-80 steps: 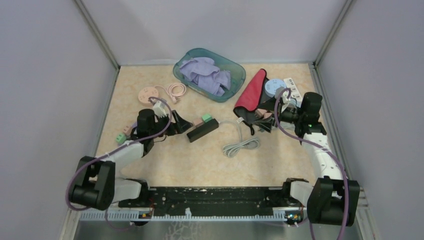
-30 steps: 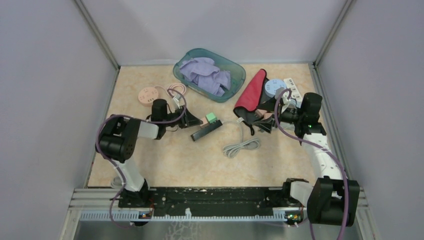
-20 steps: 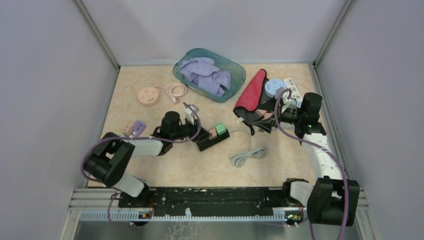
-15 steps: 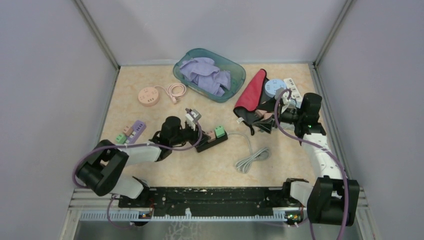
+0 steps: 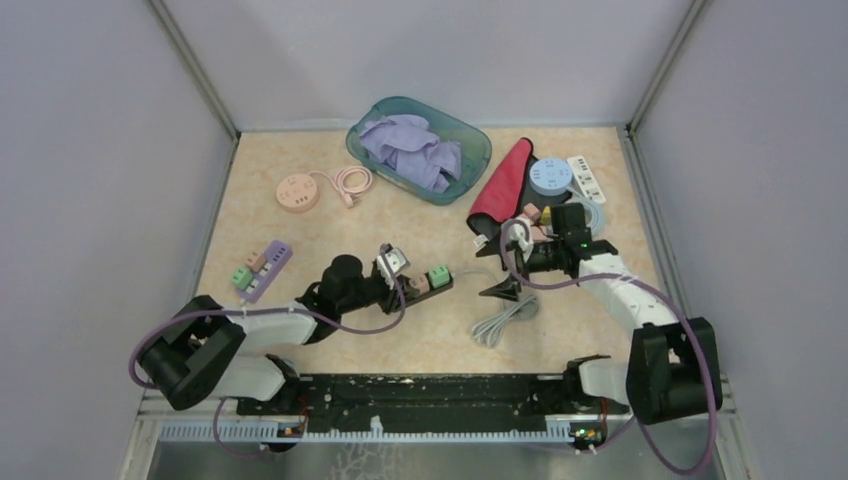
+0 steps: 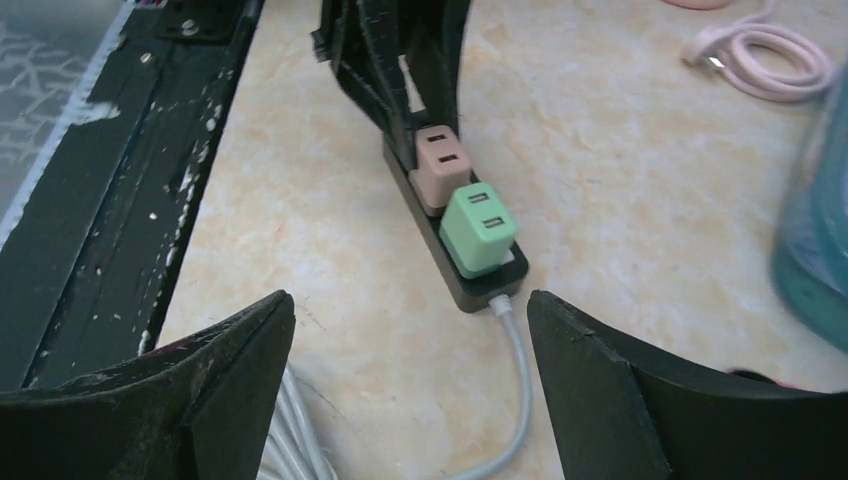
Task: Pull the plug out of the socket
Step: Place the socket at the center of the board, then remove the plug from the socket.
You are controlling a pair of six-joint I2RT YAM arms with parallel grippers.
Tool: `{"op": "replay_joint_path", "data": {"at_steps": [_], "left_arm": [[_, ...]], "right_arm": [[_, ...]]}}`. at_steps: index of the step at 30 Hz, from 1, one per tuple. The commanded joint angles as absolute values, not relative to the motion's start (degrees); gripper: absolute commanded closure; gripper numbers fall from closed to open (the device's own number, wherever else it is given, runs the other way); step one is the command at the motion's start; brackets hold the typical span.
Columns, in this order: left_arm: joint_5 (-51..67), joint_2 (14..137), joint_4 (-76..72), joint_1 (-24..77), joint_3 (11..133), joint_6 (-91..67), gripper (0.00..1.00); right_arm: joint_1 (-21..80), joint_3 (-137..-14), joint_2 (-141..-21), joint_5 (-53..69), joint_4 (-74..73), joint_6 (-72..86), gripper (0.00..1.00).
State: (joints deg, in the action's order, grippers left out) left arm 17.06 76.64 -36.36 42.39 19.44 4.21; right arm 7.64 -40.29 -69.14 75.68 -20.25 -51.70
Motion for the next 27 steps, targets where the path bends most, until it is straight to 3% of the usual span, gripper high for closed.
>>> {"op": "replay_joint_path", "data": {"at_steps": [1,8,14,22,27], "left_arm": [[19.1,76.8,-37.2,44.3,16.5,6.9,0.9],[19.3,79.0,-36.7,45.0,18.2,8.0,0.84],[19.0,78.5,-38.4,45.4,17.3,7.5,0.75],[19.1,77.8,-40.9,45.8,16.0,7.0,0.75],[18.9,78.0,-42.9,46.1,15.5,6.7,0.71]], "right_arm": [[15.1,-43.8,-72.4,71.6,-28.9,-70.4,0.13],[23.0,-53.4,-83.4,65.6,-34.4,-76.9,0.16],[25.8,-57.9,-90.4,60.7,-29.0,-73.2,0.21],[30.6,-59.8,-96.5,54.3,-24.4,-68.4,0.35],[32.8,-60.4,-97.5,50.9,-25.1,-68.6,0.51]]}}
